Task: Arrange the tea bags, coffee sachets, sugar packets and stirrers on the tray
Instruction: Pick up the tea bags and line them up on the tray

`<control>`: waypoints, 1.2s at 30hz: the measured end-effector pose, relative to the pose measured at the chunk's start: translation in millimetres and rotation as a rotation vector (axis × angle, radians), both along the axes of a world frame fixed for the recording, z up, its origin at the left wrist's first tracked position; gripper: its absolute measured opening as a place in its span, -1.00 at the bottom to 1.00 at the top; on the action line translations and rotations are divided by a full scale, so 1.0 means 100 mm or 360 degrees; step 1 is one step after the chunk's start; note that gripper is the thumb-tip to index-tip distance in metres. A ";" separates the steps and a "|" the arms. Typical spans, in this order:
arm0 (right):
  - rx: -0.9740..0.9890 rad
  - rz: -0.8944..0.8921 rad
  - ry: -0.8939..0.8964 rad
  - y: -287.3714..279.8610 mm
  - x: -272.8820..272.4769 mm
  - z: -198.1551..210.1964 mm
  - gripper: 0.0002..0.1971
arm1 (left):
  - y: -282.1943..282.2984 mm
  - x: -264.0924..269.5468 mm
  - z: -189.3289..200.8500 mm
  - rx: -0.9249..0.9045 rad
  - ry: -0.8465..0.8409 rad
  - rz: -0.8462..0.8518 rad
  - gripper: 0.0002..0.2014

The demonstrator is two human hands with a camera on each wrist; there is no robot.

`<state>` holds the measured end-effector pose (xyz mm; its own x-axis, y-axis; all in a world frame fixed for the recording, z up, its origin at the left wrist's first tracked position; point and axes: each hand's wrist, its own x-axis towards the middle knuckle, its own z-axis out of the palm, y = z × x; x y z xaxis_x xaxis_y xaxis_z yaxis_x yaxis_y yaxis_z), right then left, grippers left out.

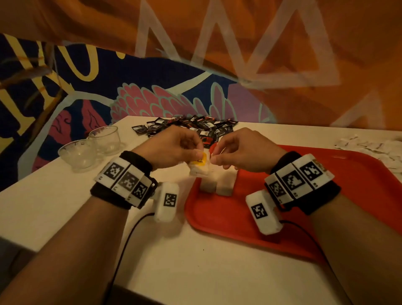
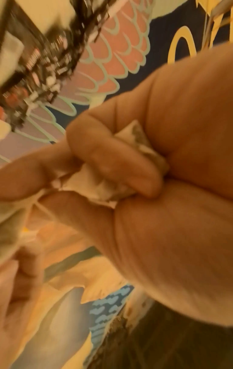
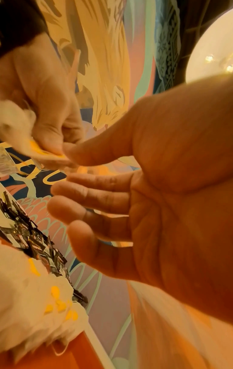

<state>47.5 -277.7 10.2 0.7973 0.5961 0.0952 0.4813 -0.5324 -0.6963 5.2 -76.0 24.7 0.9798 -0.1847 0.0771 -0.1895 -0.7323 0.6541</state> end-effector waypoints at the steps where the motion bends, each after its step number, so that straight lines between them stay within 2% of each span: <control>1: -0.0031 -0.0015 -0.0020 0.00 -0.01 0.01 -0.82 | 0.01 -0.02 -0.02 0.0021 0.0100 -0.0007 -0.94; 3: -0.0084 -0.0041 -0.0049 0.00 -0.02 0.01 -0.81 | 0.01 -0.05 -0.11 0.0087 0.0248 -0.0036 -0.92; 7: -0.0104 -0.0059 -0.0054 -0.02 -0.02 0.04 -0.81 | -0.03 0.01 -0.29 0.0254 0.0332 -0.0065 -0.91; 17: -0.0122 -0.0061 -0.0046 -0.06 0.01 0.06 -0.80 | -0.09 0.11 -0.37 0.0342 0.0290 -0.0154 -0.91; 21: -0.0132 -0.0074 -0.0035 -0.07 0.01 0.05 -0.82 | -0.13 0.14 -0.36 0.0509 0.0250 -0.0115 -0.89; 25: -0.0144 -0.0079 -0.0036 -0.08 0.02 0.06 -0.82 | -0.15 0.15 -0.34 0.0685 0.0273 -0.0042 -0.73; 27: -0.0147 -0.0081 -0.0038 -0.08 0.03 0.06 -0.82 | -0.14 0.14 -0.33 0.0662 0.0289 0.0025 -0.66; 29: -0.0146 -0.0073 -0.0048 -0.09 0.03 0.06 -0.83 | -0.12 0.12 -0.30 0.0485 0.0282 0.0133 -0.63; 30: -0.0139 -0.0065 -0.0054 -0.09 0.03 0.06 -0.84 | -0.12 0.09 -0.28 0.0297 0.0308 0.0206 -0.60; 32: -0.0089 -0.0046 -0.0087 -0.08 0.03 0.06 -0.87 | -0.14 0.05 -0.22 -0.0275 0.0429 0.0344 -0.40; 34: 0.0023 -0.0024 -0.0154 -0.07 0.02 0.07 -0.90 | -0.12 0.03 -0.14 -0.0849 0.0512 0.0359 -0.22; 36: 0.0157 0.0003 -0.0224 -0.06 0.00 0.08 -0.89 | -0.12 0.01 -0.07 -0.1176 0.0551 0.0279 -0.12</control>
